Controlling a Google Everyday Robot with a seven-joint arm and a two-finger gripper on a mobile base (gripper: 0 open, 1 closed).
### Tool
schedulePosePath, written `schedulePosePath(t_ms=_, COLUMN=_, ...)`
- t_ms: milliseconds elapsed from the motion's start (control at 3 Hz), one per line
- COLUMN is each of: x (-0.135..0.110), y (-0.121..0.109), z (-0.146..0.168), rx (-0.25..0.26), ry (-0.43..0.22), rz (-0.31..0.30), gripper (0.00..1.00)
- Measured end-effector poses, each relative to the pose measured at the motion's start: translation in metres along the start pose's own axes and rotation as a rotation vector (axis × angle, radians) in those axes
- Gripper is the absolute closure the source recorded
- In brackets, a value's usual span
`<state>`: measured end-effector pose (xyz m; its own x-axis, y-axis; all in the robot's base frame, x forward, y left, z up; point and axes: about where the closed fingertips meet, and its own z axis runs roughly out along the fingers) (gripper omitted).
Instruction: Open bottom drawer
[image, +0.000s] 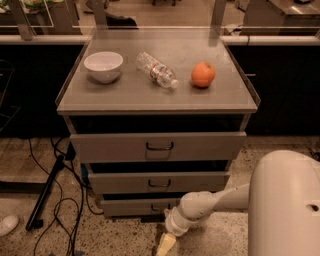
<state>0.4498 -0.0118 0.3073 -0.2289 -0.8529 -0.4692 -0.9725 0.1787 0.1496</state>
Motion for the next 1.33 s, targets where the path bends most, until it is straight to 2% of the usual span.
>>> schedulePosePath(t_ms=667, x=0.015, y=-0.032, z=0.021, rx=0.104, ry=-0.008, rz=0.059, gripper=0.00)
schedulePosePath(t_ms=1333, x=0.026, y=-0.067, z=0.046, rx=0.139, ry=-0.032, rz=0.095, gripper=0.00)
